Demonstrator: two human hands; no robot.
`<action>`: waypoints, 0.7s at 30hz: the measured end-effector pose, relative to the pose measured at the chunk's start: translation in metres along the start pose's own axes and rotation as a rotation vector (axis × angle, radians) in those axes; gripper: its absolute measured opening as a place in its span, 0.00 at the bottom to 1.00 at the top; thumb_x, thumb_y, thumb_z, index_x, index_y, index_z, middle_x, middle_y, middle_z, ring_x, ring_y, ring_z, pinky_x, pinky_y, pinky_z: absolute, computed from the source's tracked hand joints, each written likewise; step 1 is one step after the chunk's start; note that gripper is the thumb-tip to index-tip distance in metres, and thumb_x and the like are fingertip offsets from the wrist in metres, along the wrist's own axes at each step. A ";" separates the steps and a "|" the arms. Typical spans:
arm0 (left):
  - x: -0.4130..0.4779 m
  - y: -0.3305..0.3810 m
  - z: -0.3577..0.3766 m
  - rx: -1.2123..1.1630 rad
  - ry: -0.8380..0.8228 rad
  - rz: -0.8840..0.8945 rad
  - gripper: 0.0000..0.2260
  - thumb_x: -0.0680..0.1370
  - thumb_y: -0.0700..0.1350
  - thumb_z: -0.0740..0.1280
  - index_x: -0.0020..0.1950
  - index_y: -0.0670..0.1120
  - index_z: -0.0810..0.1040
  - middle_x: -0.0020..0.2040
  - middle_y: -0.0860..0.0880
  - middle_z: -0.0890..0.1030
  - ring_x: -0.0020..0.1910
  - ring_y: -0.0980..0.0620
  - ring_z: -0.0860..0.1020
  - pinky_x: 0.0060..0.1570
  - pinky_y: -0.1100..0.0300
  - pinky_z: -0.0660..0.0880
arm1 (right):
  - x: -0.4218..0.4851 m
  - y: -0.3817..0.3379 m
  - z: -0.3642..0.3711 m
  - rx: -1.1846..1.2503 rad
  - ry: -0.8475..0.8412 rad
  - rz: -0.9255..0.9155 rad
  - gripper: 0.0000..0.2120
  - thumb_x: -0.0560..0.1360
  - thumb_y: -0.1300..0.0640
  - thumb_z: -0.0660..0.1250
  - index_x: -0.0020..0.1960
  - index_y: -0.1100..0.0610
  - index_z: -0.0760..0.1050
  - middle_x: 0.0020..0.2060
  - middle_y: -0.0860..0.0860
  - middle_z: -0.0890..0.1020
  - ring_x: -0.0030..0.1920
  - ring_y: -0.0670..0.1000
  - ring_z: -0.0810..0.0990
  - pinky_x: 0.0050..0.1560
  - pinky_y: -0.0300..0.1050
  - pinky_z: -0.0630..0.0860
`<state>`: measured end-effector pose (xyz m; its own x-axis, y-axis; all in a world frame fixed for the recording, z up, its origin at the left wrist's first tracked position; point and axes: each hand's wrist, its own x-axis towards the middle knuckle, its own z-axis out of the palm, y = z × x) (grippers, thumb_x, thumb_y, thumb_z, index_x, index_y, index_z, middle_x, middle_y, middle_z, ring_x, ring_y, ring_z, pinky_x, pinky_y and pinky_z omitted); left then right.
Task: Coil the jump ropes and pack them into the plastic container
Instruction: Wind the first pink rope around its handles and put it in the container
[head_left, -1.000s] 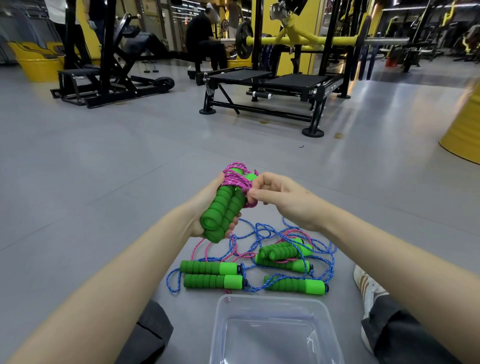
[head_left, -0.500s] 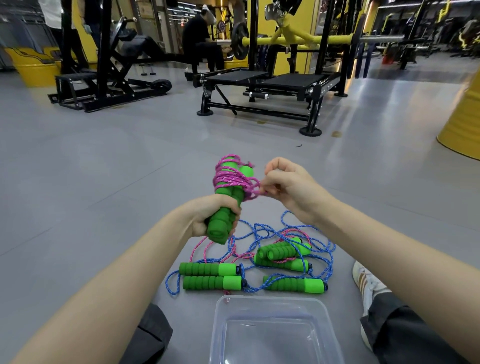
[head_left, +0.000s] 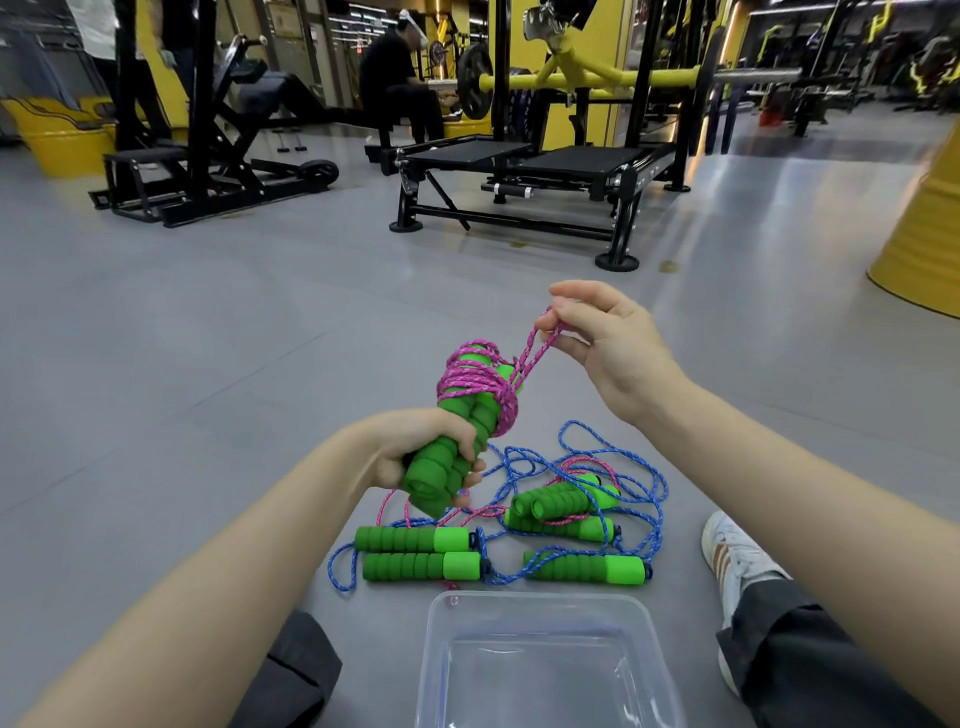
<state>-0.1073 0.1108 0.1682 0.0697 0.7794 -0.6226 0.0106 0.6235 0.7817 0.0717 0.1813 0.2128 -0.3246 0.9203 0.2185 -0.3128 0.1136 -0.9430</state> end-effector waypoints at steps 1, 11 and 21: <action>0.002 -0.001 0.003 0.013 -0.012 -0.002 0.09 0.75 0.33 0.59 0.54 0.38 0.73 0.37 0.44 0.79 0.29 0.51 0.81 0.36 0.52 0.81 | 0.001 0.003 -0.001 0.005 0.001 0.003 0.08 0.76 0.68 0.61 0.44 0.58 0.76 0.29 0.51 0.80 0.33 0.45 0.81 0.40 0.38 0.80; 0.006 0.006 0.012 -0.211 0.009 0.234 0.03 0.77 0.37 0.63 0.49 0.40 0.75 0.45 0.43 0.81 0.42 0.49 0.82 0.47 0.53 0.79 | -0.026 0.046 -0.007 -0.415 0.076 0.311 0.22 0.78 0.41 0.56 0.62 0.56 0.68 0.40 0.53 0.73 0.40 0.53 0.75 0.40 0.51 0.79; 0.002 0.005 0.032 0.076 -0.154 0.384 0.14 0.72 0.31 0.68 0.56 0.43 0.77 0.54 0.43 0.80 0.57 0.46 0.78 0.58 0.52 0.75 | -0.029 0.056 0.002 -0.194 -0.299 0.504 0.22 0.75 0.47 0.65 0.67 0.48 0.67 0.59 0.52 0.79 0.50 0.55 0.80 0.48 0.50 0.80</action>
<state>-0.0748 0.1132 0.1721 0.2315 0.9324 -0.2777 0.0281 0.2789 0.9599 0.0620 0.1606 0.1541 -0.6353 0.7367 -0.2317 0.1034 -0.2162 -0.9709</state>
